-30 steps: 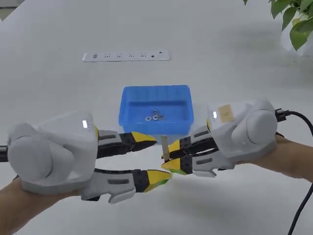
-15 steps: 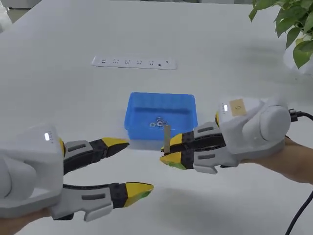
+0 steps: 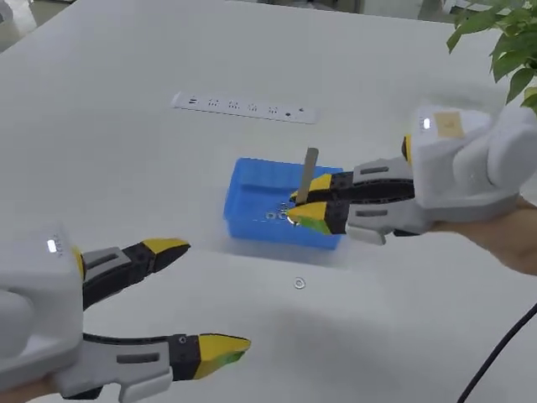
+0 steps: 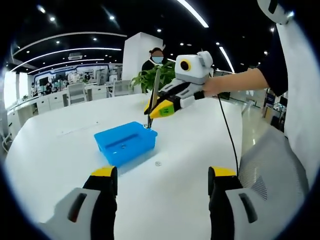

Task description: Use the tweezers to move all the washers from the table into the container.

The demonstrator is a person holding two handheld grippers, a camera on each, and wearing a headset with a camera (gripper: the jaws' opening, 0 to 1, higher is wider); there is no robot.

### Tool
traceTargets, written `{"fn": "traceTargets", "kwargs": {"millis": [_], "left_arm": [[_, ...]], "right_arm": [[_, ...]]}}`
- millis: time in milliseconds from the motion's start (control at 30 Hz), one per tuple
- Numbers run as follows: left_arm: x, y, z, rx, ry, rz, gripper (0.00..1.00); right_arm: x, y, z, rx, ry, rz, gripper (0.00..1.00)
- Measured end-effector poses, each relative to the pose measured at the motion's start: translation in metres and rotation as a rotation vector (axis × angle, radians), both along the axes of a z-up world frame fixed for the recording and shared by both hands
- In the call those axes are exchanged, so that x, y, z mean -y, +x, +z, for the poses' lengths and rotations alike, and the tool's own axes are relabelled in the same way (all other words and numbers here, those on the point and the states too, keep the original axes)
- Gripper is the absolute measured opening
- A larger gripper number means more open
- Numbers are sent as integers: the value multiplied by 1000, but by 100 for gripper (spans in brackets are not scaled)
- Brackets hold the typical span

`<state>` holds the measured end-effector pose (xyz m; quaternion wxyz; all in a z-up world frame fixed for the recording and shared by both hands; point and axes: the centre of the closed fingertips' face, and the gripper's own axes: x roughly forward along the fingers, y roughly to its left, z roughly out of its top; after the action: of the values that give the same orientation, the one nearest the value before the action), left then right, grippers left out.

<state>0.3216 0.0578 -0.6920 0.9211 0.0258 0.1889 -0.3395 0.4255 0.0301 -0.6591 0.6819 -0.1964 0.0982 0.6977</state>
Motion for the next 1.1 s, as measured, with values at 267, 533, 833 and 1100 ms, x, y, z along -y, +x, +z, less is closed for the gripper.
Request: {"fn": "traceTargets", "kwargs": {"millis": [267,533,833,1100], "left_arm": [[-4,-4,-9,-36,-28,29,98],[-16,-2,-14,-48,-23,60,100],[-30,-3,-21,-69,-6,97,100],[-32,-4,-25,-85,1,112,99]], "right_arm": [[-14,32,-11,5,-12,-27,9],[-29,61,-44,-13,-41,-70,10],[-37,73,-82,-42,-95,-74,10],[-35,76,-97,-58,-119,-85,10]]}}
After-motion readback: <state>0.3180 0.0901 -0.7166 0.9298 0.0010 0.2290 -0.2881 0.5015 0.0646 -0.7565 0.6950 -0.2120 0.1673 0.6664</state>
